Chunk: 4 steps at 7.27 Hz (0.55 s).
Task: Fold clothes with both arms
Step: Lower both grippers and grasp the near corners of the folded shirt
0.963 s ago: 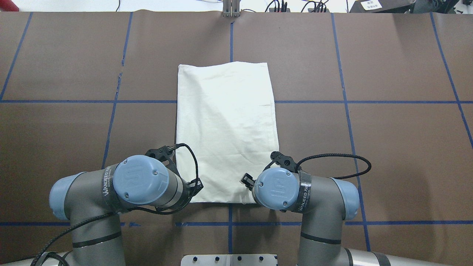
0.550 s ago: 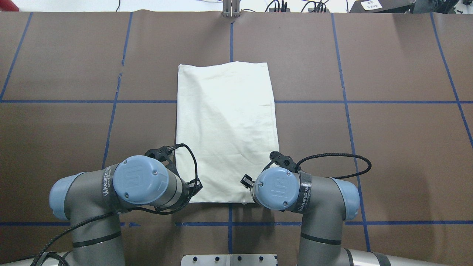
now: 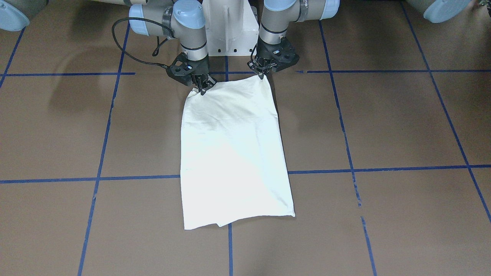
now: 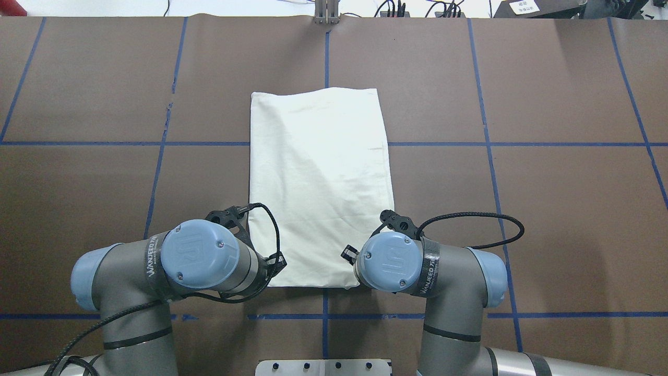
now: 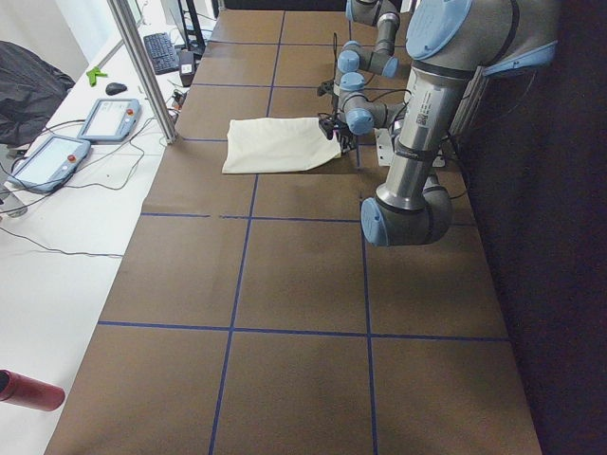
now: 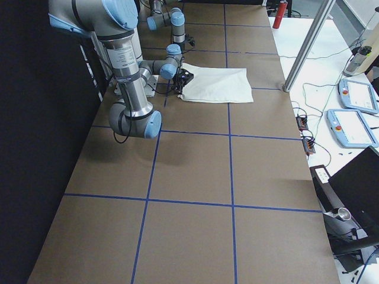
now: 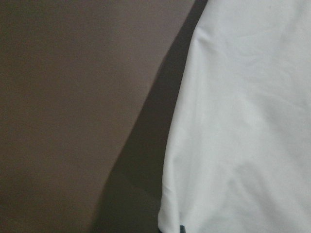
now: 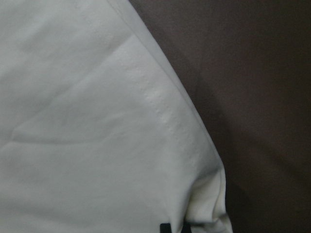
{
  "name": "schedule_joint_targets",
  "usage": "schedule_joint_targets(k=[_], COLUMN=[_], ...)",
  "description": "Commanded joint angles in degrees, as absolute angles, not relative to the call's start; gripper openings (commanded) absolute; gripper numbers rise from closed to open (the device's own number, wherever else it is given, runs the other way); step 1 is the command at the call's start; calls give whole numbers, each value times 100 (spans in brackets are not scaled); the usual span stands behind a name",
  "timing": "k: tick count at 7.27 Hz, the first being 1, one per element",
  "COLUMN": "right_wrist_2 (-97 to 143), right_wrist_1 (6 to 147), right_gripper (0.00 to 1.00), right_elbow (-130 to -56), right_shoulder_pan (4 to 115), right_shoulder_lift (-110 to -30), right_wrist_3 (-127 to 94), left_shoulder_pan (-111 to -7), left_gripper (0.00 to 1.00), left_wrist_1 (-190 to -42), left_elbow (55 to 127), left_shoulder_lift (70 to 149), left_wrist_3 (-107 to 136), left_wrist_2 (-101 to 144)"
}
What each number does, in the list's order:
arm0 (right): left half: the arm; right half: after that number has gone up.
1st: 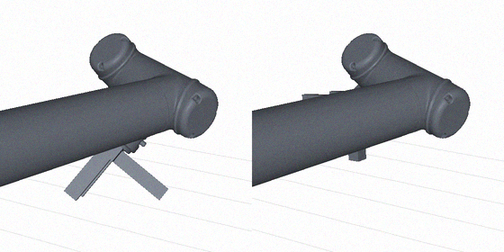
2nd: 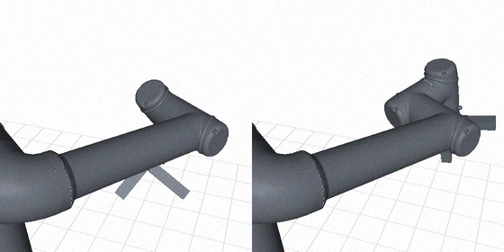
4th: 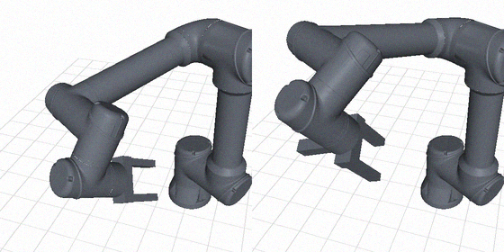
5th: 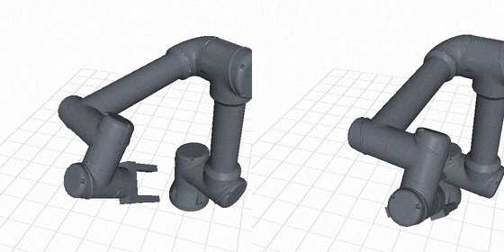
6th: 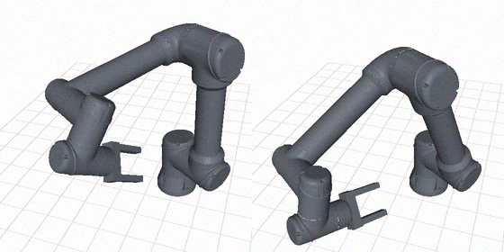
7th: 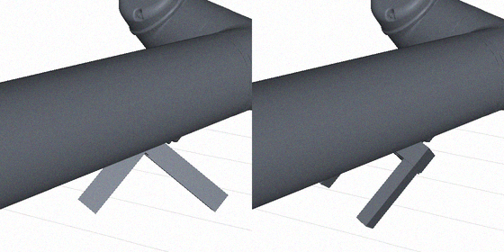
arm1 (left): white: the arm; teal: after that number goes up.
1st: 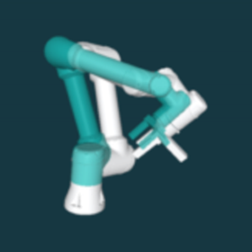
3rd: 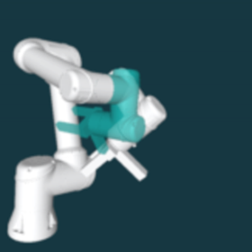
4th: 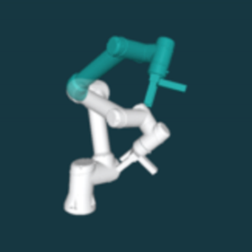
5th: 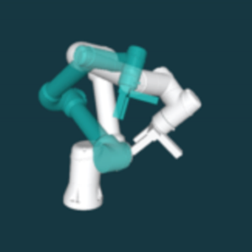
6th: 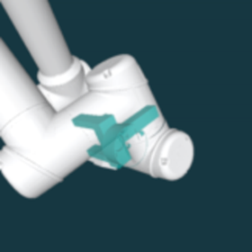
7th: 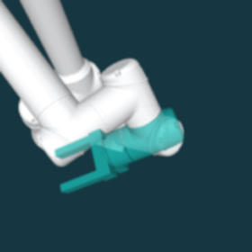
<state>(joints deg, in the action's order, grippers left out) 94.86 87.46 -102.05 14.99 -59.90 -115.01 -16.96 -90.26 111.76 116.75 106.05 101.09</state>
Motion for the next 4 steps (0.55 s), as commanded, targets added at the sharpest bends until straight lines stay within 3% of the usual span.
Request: schedule_joint_targets(k=[1,4], right_wrist_2=[9510,9999], right_wrist_1=[8728,8727], right_gripper=[0,0], right_elbow=[-10265,-11088], right_shoulder_pan=[1556,1608], right_shoulder_lift=[-5942,-6430], right_wrist_3=[-11505,-11339], left_shoulder_pan=[-1696,-1635], left_gripper=[0,0], left_wrist_1=[-9026,-8991], left_elbow=[11214,11722], left_shoulder_lift=[11681,11602], left_wrist_3=[10600,10600], left_wrist_2=[10116,10072])
